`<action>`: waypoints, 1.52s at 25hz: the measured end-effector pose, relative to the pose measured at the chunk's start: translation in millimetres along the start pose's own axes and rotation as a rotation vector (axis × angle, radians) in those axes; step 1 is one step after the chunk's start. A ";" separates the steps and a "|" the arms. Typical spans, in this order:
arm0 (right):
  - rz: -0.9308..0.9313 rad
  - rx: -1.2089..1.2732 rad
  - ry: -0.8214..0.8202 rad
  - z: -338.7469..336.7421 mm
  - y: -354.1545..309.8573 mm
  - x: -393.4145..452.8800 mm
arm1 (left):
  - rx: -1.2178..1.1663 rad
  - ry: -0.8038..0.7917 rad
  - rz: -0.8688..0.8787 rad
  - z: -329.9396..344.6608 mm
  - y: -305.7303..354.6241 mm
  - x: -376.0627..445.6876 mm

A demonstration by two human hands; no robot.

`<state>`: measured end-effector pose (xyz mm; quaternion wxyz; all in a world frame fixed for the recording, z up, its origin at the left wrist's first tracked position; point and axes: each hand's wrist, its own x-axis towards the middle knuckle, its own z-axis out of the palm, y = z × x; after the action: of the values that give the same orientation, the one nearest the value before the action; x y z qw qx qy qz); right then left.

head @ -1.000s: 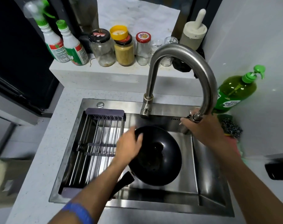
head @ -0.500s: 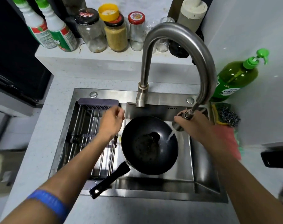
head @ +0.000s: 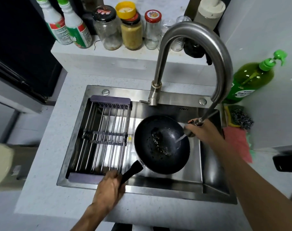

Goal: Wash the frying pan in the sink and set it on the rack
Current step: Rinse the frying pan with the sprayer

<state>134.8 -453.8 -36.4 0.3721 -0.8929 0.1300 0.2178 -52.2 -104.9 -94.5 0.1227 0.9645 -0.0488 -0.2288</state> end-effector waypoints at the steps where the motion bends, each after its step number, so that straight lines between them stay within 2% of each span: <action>1: 0.017 -0.016 0.026 -1.2 2.9 -1.9 | 0.002 0.014 -0.002 1.2 2.5 1.4; 4: 0.051 -0.051 0.083 -4.8 7.0 -8.4 | -0.062 0.079 -0.001 4.6 3.1 6.3; 7: 0.043 0.017 -0.043 14.0 -1.8 -24.4 | -0.180 0.111 -0.046 7.7 0.8 5.2; 12: 0.050 0.175 -0.058 35.3 -34.3 -20.3 | -0.125 0.087 -0.101 10.9 3.4 4.0; 17: 0.046 0.162 -0.046 36.0 -36.6 -23.4 | -0.122 0.082 -0.122 9.8 4.3 3.5; 28: -0.002 0.323 -0.009 57.7 -57.1 -7.9 | -0.175 0.097 -0.196 8.1 8.1 3.1; 32: -0.007 0.383 0.049 54.2 -64.7 4.9 | -0.203 0.098 -0.222 11.2 6.5 3.4; 35: -0.020 0.403 0.125 43.5 -60.5 11.0 | -0.137 0.108 -0.192 12.7 5.5 4.4; 38: -0.048 0.300 0.208 27.8 -44.9 14.7 | -0.109 0.118 -0.166 11.5 5.5 4.4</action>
<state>157.1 -403.7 -33.7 0.4908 -0.8479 0.1772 0.0935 -53.7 -113.3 -105.0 0.1585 0.9688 0.0510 -0.1835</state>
